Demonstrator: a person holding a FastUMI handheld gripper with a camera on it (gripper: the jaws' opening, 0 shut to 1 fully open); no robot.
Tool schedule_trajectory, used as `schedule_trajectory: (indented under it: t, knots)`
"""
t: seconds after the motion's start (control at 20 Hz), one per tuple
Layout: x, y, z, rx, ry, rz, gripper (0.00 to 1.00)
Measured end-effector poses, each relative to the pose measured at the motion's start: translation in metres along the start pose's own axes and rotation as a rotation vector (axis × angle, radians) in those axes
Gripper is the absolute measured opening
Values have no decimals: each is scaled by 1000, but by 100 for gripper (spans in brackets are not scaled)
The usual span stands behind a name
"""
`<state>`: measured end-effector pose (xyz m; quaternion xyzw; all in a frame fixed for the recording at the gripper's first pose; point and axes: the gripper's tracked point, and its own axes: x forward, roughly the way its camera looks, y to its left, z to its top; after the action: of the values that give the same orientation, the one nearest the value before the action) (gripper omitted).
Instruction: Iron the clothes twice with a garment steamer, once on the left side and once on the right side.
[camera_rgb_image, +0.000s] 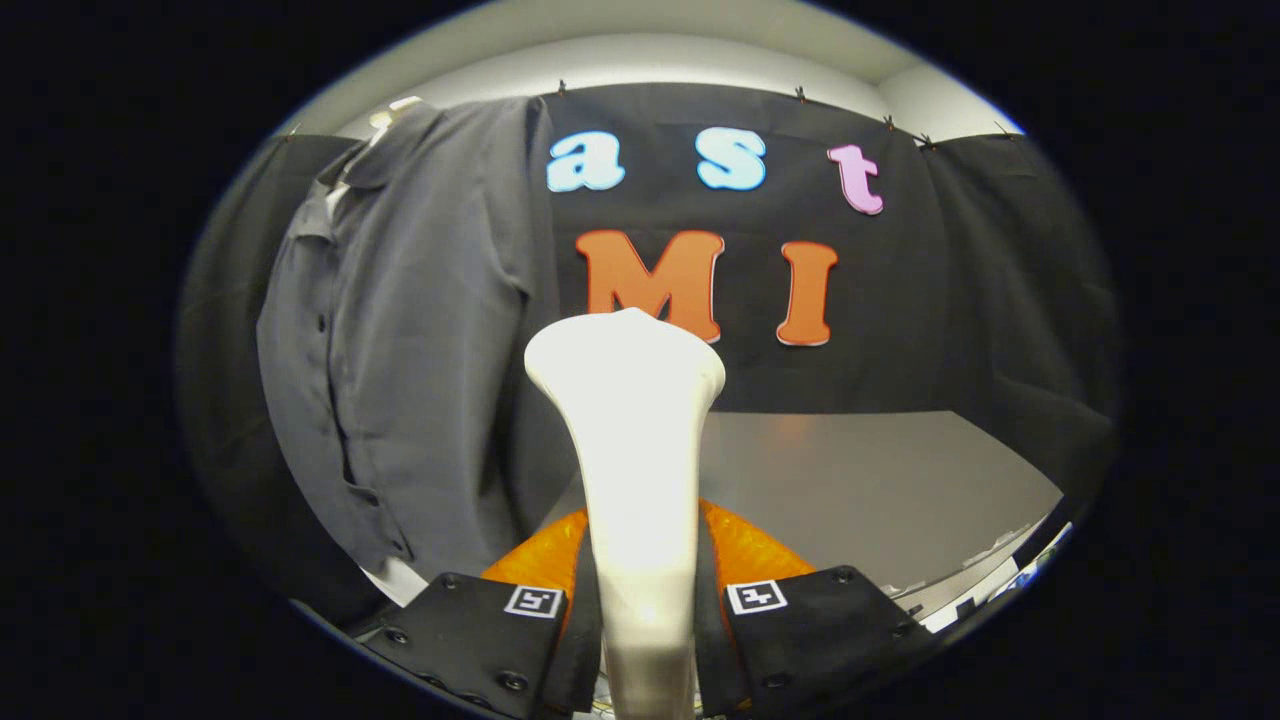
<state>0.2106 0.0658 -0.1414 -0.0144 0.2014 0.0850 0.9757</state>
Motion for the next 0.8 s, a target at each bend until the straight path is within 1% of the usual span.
schedule_trajectory:
  t: [0.1,0.4,0.55,0.65,0.8]
  knots:
    - [-25,12,-1,-2,-41,-27,46]
    - [-97,61,16,56,-173,-114,46]
    - [-118,84,21,75,-208,-142,46]
    - [-130,99,28,87,-245,-147,46]
    - [-137,123,41,84,-287,-153,45]
